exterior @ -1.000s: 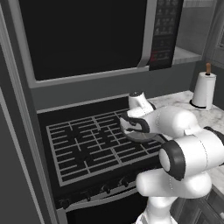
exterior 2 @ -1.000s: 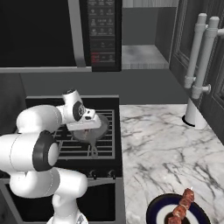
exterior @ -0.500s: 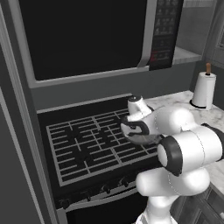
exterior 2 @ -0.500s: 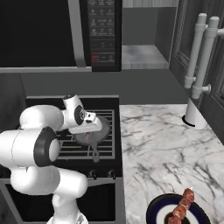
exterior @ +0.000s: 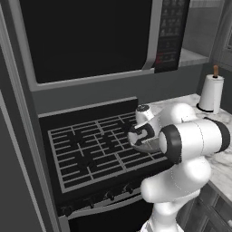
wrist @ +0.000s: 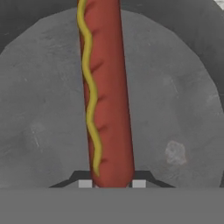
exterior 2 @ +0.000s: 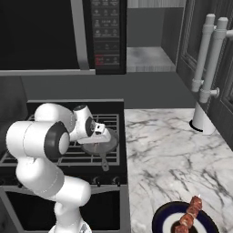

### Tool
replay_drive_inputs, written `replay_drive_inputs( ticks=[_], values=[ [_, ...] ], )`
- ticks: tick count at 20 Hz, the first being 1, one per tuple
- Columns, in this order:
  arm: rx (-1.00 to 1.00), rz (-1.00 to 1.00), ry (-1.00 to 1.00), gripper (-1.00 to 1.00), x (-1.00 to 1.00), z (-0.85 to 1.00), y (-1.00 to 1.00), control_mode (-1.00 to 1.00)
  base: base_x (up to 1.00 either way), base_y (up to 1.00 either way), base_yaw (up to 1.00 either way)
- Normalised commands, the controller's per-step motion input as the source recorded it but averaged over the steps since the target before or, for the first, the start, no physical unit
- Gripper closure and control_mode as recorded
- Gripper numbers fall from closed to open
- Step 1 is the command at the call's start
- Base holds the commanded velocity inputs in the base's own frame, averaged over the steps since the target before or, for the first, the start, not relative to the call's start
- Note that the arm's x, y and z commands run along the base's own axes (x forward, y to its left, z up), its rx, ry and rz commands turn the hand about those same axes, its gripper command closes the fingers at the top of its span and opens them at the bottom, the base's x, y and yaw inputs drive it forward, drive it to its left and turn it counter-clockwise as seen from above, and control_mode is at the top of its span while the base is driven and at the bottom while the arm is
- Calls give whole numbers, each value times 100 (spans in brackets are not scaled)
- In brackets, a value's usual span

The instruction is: Place the cold items (pear and peach) from the fridge in one tupperware on the dining counter. Place the warm items (hot dog and kebab skewer) in the stove area in another tupperware.

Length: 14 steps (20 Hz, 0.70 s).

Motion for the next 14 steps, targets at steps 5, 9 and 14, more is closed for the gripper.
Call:
replay_drive_inputs(
  ticks=[5,9,14],
  values=[
    [2,0,-5,100,15,-25,5,-100,0,0,0],
    [9,0,-17,100,7,-16,0,-100,0,0,0],
    [8,-1,-25,100,7,-13,0,-100,0,0,0]
  ],
)
